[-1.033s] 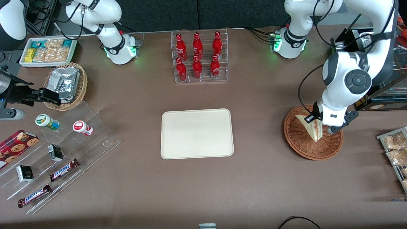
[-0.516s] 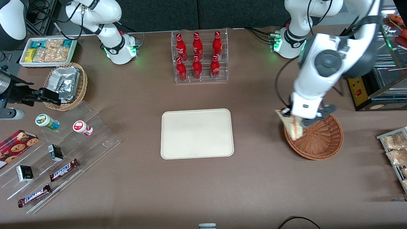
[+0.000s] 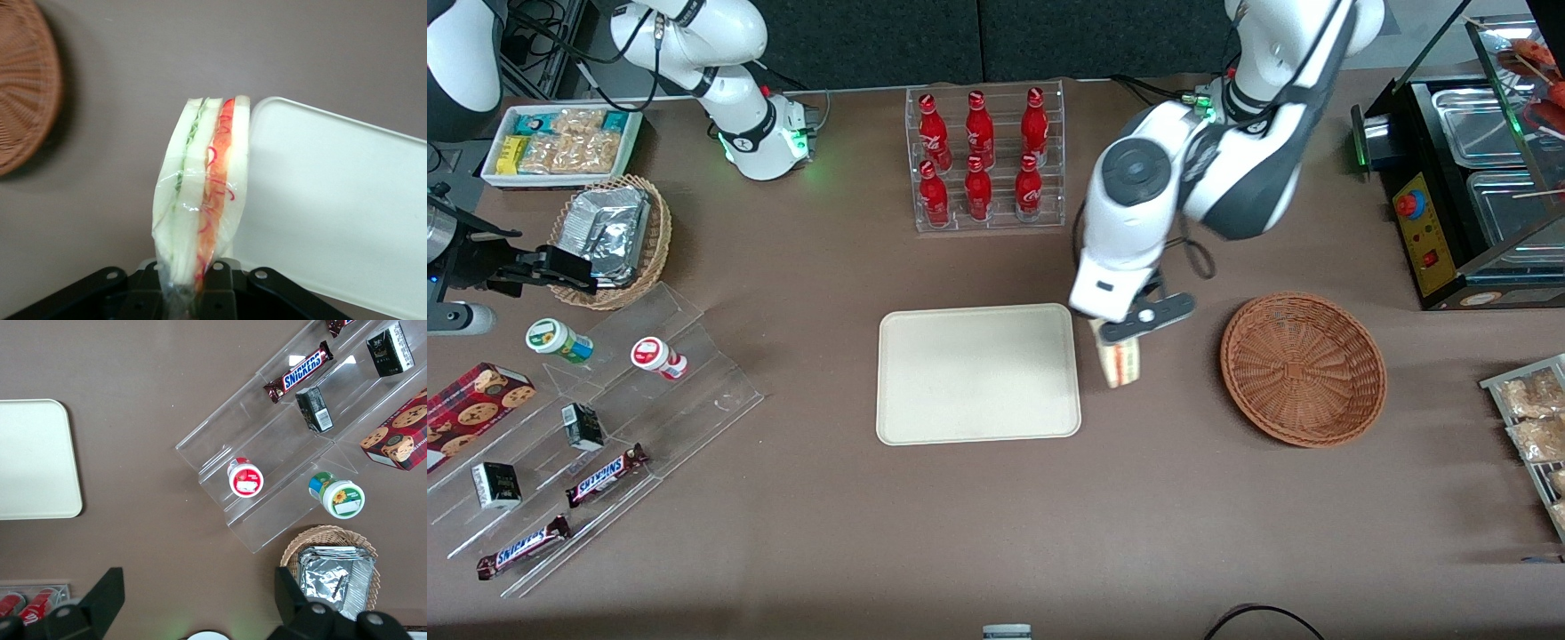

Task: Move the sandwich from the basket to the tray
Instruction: 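Carry the sandwich over the cream tray and lower it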

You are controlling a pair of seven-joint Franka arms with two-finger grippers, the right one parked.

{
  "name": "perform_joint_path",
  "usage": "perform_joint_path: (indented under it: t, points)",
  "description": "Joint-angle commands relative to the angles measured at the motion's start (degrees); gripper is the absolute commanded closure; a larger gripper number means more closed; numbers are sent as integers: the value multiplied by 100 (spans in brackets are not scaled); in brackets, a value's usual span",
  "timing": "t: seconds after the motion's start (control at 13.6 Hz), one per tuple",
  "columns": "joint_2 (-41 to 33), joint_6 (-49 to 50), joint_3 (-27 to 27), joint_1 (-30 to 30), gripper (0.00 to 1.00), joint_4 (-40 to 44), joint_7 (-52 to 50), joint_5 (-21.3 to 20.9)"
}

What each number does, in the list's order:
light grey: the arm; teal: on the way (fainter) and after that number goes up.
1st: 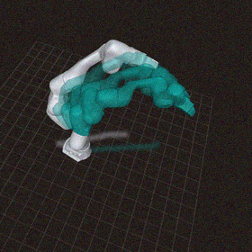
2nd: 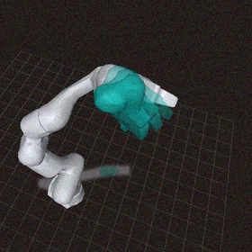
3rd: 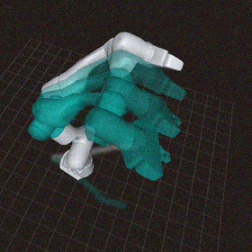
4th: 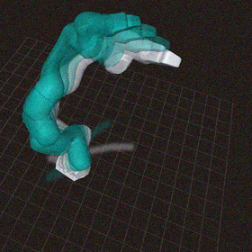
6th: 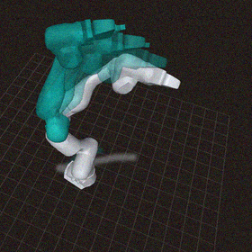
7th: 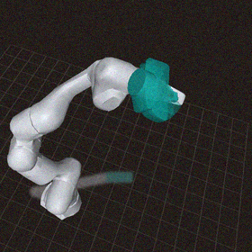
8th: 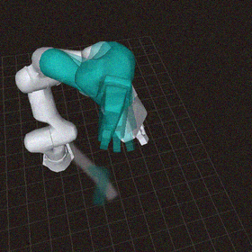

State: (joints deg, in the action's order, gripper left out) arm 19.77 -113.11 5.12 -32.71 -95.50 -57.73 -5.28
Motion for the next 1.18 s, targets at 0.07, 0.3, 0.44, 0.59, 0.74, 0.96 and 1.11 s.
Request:
perform_joint_path:
  t: [0.07, 0.3, 0.44, 0.59, 0.74, 0.96, 1.11]
  points:
    - [965, -430, -82, -551, 91, 690, -45, -78]
    - [1326, -1098, -82, -815, 91, 682, -45, -96]
    - [1537, -1300, -82, -939, 91, 700, 7, -114]
    - [1661, -1476, -91, -1114, 91, 691, 42, -236]
    - [1836, -1486, -91, -1133, 91, 665, -54, -587]
    - [1916, -1486, -91, -1141, 91, 638, -54, -614]
    - [2003, -1486, -91, -1202, 88, 638, -63, -614]
